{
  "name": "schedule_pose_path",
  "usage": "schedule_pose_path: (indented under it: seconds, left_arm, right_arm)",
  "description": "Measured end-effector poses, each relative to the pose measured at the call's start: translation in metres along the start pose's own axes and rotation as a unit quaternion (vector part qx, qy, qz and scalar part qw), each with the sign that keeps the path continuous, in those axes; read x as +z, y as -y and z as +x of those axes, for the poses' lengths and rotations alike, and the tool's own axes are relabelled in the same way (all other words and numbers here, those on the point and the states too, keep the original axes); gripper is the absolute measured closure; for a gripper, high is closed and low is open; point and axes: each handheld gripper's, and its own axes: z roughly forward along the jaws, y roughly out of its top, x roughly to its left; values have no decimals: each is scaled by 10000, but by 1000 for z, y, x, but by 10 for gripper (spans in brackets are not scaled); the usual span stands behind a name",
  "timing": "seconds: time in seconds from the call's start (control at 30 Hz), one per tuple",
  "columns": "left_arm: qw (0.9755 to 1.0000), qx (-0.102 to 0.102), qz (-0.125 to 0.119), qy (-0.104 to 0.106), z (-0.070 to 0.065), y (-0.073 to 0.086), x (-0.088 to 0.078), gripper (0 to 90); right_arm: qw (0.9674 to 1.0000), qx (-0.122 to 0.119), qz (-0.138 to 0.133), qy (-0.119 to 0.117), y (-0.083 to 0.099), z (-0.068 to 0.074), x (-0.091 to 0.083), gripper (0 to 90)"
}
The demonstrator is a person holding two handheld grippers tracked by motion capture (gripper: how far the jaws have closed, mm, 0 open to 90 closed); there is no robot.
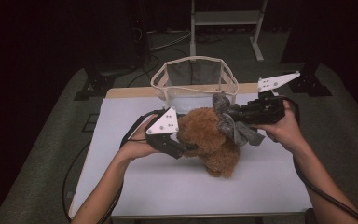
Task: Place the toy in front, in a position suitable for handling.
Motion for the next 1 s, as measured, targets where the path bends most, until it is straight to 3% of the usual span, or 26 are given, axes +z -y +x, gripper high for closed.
schedule_pose_path:
  seconds: [0.33,0.57,0.7,0.83,0.9,1.0]
  left_arm:
    - [9988,-381,49,-295,-8,48,-35,145]
    - [9977,-484,25,-481,-11,70,-58,145]
    - [9968,-450,-333,-566,-14,71,-73,147]
    - [9983,-144,-43,-556,-21,74,-63,151]
    - [9981,-119,43,-595,-22,79,-58,185]
    - [9976,-274,15,-634,-20,91,-58,209]
  right_arm:
    - [9996,3,278,-78,19,-6,58,741]
    - [9992,-23,375,-108,27,-9,91,741]
    - [9986,-9,500,-191,29,-9,106,742]
    - [9976,-73,610,-314,31,-6,124,742]
    - [9973,-120,650,-316,31,-3,129,741]
    - [9970,-190,708,-257,30,-1,126,740]
